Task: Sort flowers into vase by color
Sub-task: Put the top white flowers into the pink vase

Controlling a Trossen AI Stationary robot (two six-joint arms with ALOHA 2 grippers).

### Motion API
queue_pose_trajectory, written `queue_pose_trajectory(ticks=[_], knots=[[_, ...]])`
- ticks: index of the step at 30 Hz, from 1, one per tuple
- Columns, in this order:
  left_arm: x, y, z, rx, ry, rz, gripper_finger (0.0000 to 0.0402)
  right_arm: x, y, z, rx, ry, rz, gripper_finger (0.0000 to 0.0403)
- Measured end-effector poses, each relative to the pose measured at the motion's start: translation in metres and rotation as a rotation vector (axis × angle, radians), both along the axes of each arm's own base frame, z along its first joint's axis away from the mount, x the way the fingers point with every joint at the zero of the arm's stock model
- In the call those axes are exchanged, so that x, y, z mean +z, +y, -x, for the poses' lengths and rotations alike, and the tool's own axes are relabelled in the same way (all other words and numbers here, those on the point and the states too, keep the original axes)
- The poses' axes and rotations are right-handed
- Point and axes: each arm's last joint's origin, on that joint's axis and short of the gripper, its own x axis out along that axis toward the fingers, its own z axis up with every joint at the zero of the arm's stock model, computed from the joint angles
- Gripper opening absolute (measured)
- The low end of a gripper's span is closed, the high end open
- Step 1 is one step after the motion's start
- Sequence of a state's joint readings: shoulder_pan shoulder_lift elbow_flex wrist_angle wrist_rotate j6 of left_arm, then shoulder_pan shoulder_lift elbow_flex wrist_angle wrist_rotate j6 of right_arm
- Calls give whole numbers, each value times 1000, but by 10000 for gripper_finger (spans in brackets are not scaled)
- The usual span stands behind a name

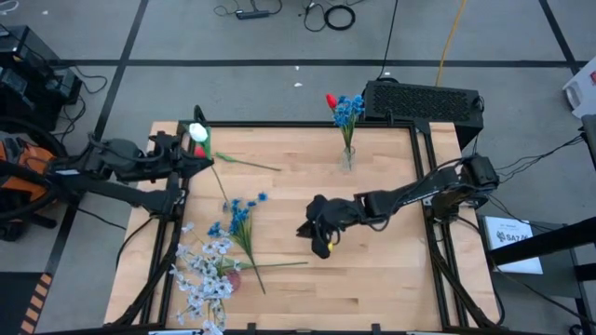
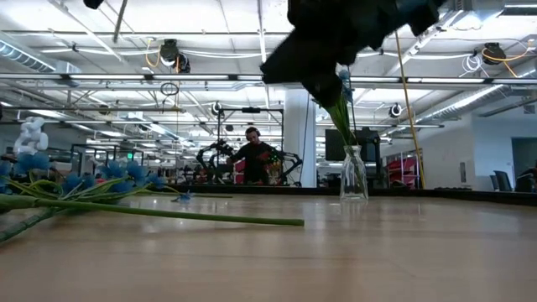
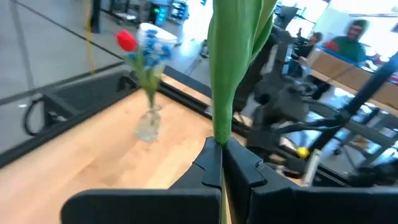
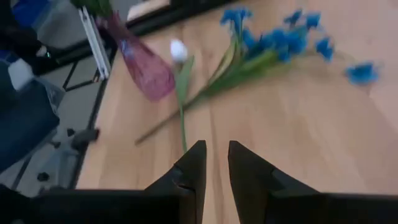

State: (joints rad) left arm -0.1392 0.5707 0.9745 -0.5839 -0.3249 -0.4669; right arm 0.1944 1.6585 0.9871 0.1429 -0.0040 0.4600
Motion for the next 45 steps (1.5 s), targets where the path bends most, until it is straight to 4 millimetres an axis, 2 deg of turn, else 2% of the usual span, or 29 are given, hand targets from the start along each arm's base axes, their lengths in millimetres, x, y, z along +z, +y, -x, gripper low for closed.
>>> queue_pose_trajectory(ticks=[5,14,19,26,32,39,45], knots=[[14,-11,-12,-92,-124,-7,1,-15,2,8,-24,56,-46,59],[30,-23,-8,-209,-149,-40,1,-16,10,11,-13,60,-63,59],[36,-21,8,-257,-105,-51,1,-16,15,12,-7,63,-76,59],[44,-8,44,-294,-71,-55,1,-16,17,12,-69,74,-139,59],[30,-4,61,-410,-39,-54,1,-16,13,12,-273,60,-204,59],[5,-4,71,-534,-87,-51,1,-14,15,12,-419,35,-296,59],[-17,-6,72,-614,-163,-39,1,-12,21,13,-530,-28,-333,59]])
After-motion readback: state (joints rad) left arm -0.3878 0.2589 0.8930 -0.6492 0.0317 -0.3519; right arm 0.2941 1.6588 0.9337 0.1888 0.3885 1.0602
